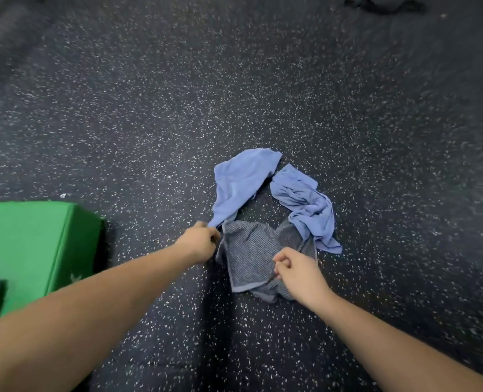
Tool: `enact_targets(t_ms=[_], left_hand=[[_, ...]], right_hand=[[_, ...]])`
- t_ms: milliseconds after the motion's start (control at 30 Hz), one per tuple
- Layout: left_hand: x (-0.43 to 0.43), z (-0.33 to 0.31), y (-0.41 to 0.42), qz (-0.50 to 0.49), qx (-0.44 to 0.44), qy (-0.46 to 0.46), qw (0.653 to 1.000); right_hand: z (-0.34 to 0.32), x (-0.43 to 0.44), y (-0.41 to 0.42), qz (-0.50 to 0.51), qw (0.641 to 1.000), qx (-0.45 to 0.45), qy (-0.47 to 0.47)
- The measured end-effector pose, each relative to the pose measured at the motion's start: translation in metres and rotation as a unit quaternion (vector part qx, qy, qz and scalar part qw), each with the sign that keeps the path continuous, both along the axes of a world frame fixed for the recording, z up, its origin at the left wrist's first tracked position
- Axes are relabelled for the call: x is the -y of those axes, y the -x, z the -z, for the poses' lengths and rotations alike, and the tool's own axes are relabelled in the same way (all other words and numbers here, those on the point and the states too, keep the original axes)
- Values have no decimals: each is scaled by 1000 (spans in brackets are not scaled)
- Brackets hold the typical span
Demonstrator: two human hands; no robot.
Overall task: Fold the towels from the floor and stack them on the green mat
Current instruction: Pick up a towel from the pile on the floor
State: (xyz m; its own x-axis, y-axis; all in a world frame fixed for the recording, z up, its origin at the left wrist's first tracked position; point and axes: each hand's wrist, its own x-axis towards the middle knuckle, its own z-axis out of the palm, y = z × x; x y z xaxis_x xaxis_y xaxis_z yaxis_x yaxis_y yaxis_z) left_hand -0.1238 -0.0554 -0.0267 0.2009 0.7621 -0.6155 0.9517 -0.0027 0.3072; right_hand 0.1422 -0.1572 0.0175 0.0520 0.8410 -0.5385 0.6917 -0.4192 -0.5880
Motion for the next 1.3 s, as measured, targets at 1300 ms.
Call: enact_targets(t_ms=[1300], left_hand=[[30, -288, 8, -208, 436, -130, 866]], right_hand=[[-211, -74, 96, -46, 954, -57, -290]])
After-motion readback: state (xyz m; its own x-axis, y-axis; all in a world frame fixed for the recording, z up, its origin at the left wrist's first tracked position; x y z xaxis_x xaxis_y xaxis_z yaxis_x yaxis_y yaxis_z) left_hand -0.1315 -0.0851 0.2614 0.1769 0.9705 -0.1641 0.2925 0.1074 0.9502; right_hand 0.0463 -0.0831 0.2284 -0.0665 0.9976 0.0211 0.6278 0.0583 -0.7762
